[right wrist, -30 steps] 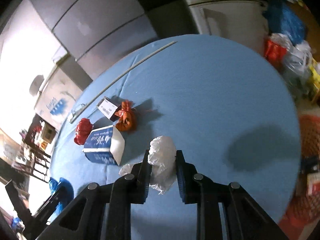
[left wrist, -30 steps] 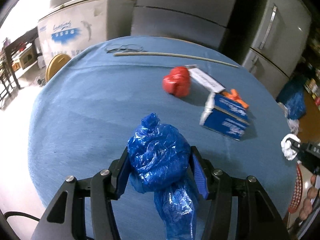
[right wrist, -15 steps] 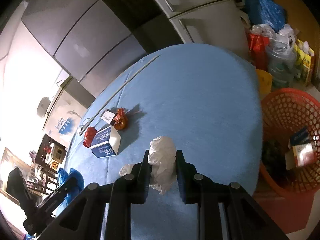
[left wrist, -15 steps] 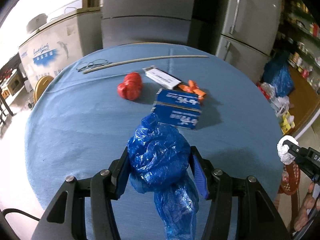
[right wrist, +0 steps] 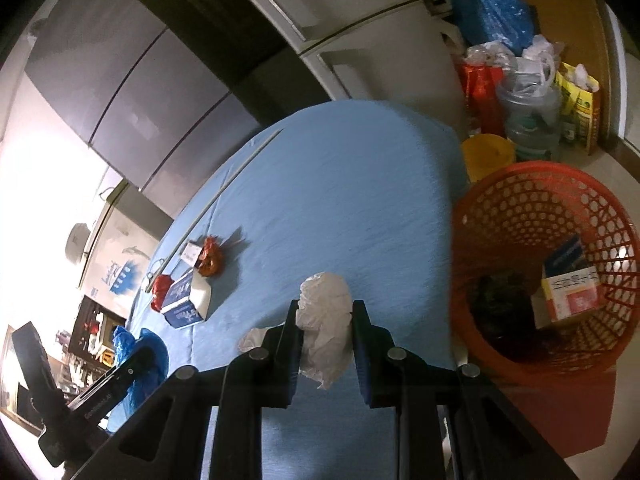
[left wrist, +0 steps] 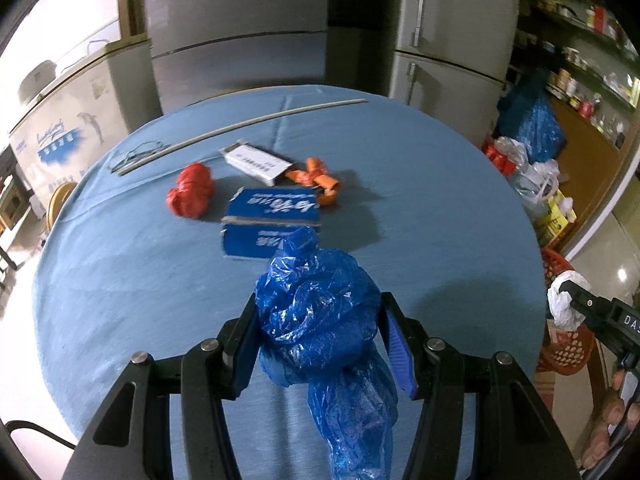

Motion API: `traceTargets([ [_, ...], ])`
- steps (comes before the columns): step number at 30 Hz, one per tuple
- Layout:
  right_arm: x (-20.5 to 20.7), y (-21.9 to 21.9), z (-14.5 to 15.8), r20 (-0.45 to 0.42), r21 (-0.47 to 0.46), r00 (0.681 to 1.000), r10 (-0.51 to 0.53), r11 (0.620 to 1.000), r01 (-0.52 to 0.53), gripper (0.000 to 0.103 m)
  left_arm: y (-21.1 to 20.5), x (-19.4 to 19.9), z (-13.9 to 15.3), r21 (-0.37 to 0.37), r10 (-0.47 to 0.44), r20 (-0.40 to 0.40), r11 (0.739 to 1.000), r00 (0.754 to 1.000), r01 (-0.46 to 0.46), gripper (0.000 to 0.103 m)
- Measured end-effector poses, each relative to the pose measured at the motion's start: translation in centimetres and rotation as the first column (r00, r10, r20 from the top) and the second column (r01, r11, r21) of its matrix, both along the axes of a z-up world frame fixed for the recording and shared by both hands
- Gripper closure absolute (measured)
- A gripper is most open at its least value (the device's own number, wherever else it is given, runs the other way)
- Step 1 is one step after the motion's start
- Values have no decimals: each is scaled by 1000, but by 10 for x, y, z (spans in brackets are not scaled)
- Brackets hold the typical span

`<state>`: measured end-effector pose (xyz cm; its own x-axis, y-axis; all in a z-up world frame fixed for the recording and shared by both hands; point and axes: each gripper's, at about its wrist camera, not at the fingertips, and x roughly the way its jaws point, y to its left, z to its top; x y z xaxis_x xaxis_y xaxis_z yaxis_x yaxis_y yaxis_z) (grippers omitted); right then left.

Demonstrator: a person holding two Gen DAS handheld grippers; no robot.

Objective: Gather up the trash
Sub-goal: 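Carry the blue bag and white tissue over the red basket with both tools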

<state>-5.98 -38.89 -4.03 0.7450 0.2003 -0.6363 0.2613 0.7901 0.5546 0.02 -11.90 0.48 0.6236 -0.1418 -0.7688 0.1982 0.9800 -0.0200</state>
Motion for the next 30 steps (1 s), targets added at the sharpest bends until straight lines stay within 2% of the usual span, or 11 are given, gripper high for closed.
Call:
traceTargets([
  [13,-26,-44,2,15,-3,994,-109,994,109,78,-56,-2,7,21,-121,12,992,993,121,45],
  [30,-62,-113,-8,-14,-14,964,-266,964,266,78,-124,-8,12,20,-273,31,962,962,272,45],
])
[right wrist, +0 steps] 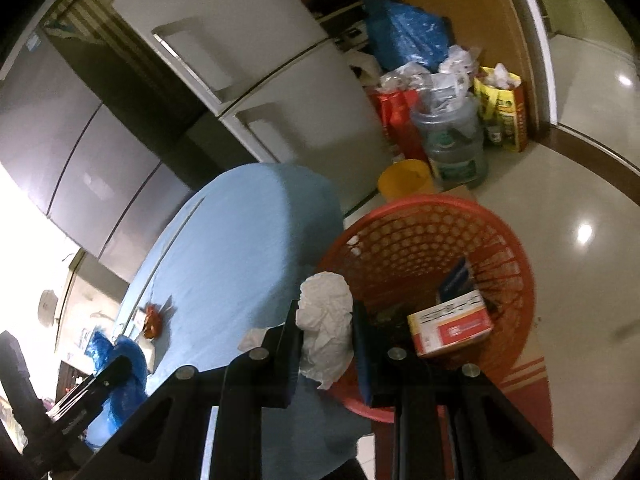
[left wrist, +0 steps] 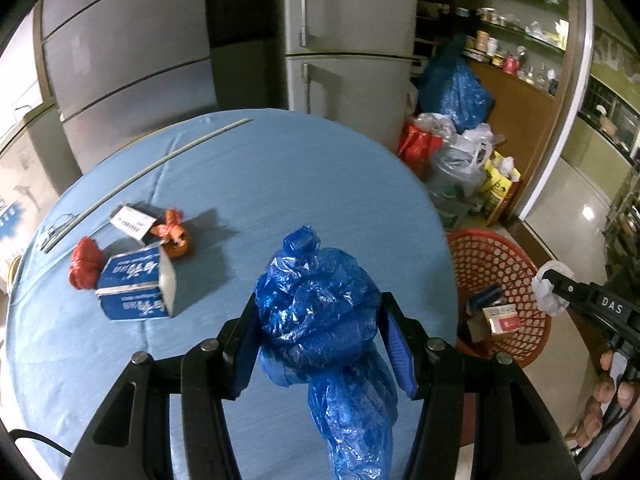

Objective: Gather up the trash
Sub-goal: 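Carry the blue bag and white tissue over the red basket with both tools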

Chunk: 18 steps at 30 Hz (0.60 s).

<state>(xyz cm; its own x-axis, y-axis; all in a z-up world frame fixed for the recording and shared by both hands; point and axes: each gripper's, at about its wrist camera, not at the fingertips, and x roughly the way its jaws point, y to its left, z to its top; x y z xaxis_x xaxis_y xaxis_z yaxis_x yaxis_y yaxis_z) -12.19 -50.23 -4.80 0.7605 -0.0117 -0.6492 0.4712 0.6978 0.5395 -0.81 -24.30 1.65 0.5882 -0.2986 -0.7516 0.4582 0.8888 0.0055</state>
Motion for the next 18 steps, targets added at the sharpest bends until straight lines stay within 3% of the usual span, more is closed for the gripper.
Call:
traceTargets([
  [18,-12,-48,-13,-51,-55,992,-113,992,110,78,-68,-9,3,-28,-157,8,987,988,157,45],
])
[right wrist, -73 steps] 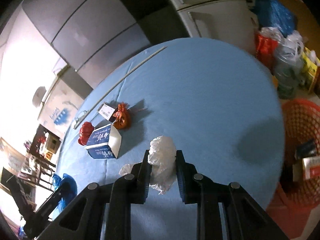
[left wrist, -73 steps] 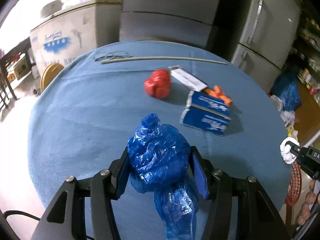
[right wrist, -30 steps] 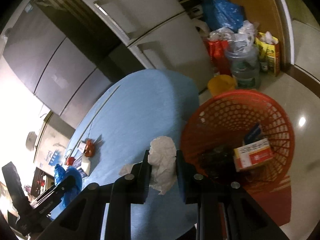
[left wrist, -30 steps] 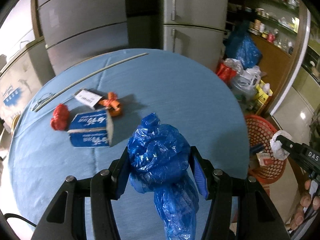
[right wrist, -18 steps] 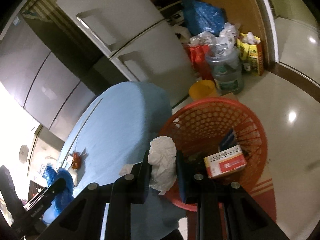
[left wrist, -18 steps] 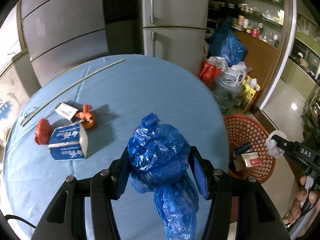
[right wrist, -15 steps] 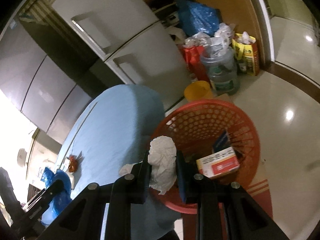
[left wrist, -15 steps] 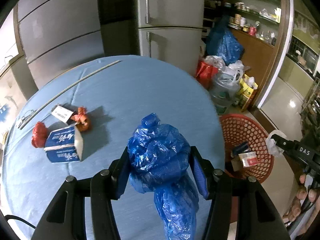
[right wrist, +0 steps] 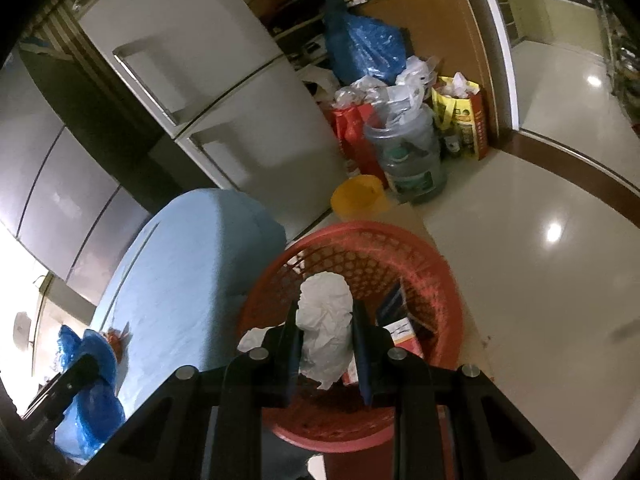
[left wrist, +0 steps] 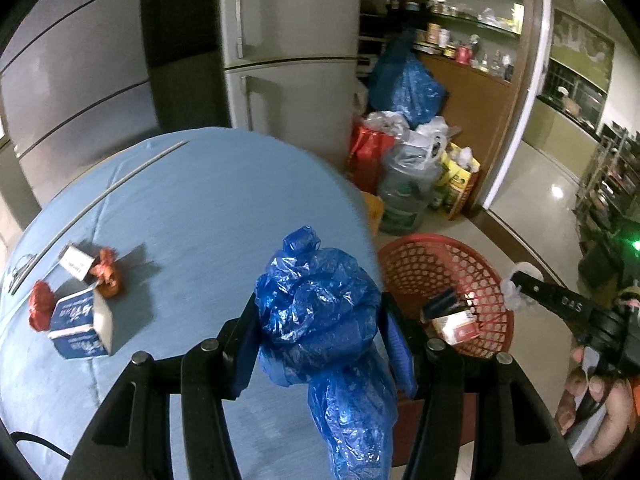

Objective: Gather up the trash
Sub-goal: 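Carry the blue bag and white tissue over the red basket with both tools, then open the right tool to drop the tissue while the left tool releases the blue bag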

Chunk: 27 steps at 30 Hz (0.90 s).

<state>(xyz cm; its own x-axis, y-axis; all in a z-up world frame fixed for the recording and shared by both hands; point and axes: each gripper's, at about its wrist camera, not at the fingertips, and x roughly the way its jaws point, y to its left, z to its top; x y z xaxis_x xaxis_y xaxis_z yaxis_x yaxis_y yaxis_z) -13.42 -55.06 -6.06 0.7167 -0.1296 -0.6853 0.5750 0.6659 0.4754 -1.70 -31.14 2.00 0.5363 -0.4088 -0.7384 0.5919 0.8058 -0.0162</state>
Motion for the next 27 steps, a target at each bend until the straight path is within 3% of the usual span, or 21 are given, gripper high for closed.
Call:
traceTargets([
  [12,34,-35,-4,-13,-3,1000,-4,1000,4,76,-40,3,-6,9,-76,-15,997,997,77,45],
  [16,52,-45,-15,-56,13,998,13,1000,-13,75,-48,7,-10,17,-82,-22,996,996,83,45],
  [18,58,-50,-22,-81,38,997,15,999,-12,65,-51,10,-11,19,-83,-28,996,996,84,45],
  [20,58,-53,-27,-73,58,997,6,998,-2,24,-55,12,-12,20,-90,-32,996,995,91,45],
  [27,36,-54,-25,-39,55,999,-31,998,33,24,-59,8,-14,17,-118,-33,993,992,119,45],
])
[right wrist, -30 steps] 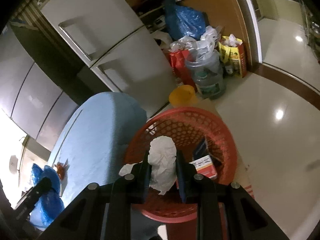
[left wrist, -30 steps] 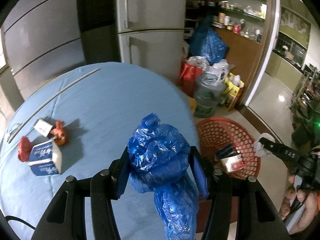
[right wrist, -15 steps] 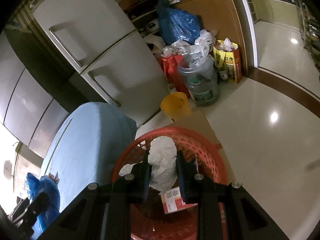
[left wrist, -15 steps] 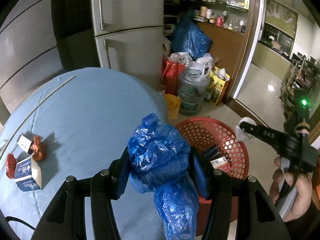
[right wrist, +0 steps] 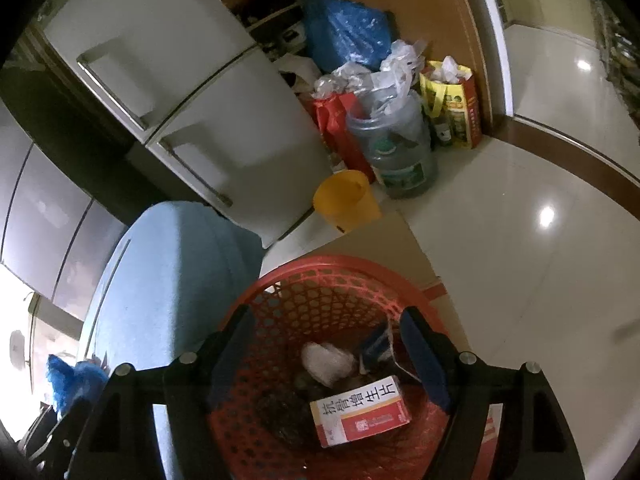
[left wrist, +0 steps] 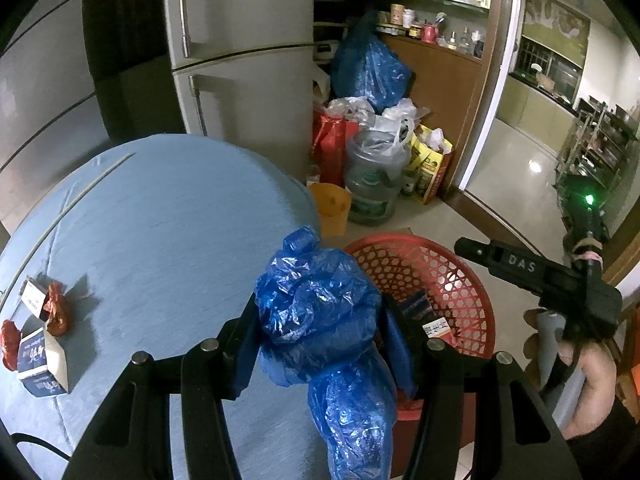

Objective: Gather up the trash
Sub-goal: 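Open the right tool to drop the tissue while the left tool releases the blue bag, then move both open tools back over the table toward the remaining trash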

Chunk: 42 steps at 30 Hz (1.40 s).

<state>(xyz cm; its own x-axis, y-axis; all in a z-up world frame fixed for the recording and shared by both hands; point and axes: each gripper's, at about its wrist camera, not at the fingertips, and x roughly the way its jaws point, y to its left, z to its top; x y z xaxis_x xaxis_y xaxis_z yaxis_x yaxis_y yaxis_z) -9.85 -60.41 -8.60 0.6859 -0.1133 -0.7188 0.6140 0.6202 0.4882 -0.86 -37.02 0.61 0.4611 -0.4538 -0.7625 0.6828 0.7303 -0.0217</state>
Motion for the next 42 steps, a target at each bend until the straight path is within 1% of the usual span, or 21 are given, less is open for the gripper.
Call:
traceTargets([
  [6,-31,-3,3,7,12,998,-60,998,60,24,-11,-8,7,-23,-47,0,999,999,47,45],
  [9,-46,-4,6,11,13,996,-91,996,90,24,-25,-10,7,-40,-101,-24,994,995,100,45],
  [12,-58,-7,11,14,7,994,-111,994,111,24,-47,-13,5,-54,-186,-60,982,981,183,35],
  [13,-62,-7,14,16,4,993,-117,993,117,24,-54,-14,4,-44,-208,-63,978,976,206,25],
  [14,-65,-7,17,19,-1,992,-124,992,124,24,-61,-15,3,-25,-216,-54,976,975,215,19],
  [16,-71,-7,25,28,-14,991,-133,991,133,24,-65,-16,3,-2,-215,-38,977,976,215,18],
  [20,-78,-5,37,37,-42,991,-132,990,134,24,-48,-9,12,-58,-191,-65,981,979,187,18],
  [22,-78,-2,40,45,-41,991,-130,990,132,24,-34,-5,19,-81,-172,-59,983,983,168,18],
  [25,-71,9,44,54,-41,993,-102,994,104,24,-5,3,30,-102,-112,-40,989,993,107,18],
  [28,-55,30,49,66,-43,997,-38,998,40,24,38,10,38,-129,-26,-25,991,999,22,18],
  [30,-46,46,49,80,-37,997,1,999,2,24,67,14,39,-131,34,-12,991,999,-35,18],
  [33,-24,77,53,93,-37,992,85,996,-82,24,117,17,34,-123,143,-4,982,990,-142,18],
  [36,4,116,57,96,-46,977,192,981,-188,24,170,19,24,-94,269,22,960,963,-265,18],
  [38,22,143,60,96,-52,961,258,966,-254,24,205,21,16,-78,345,22,936,939,-342,18],
  [40,34,168,61,96,-62,945,314,949,-309,24,244,24,6,-59,435,28,899,900,-433,18],
  [42,49,202,65,88,-82,918,387,921,-380,24,277,29,-4,-46,507,22,862,862,-505,18],
])
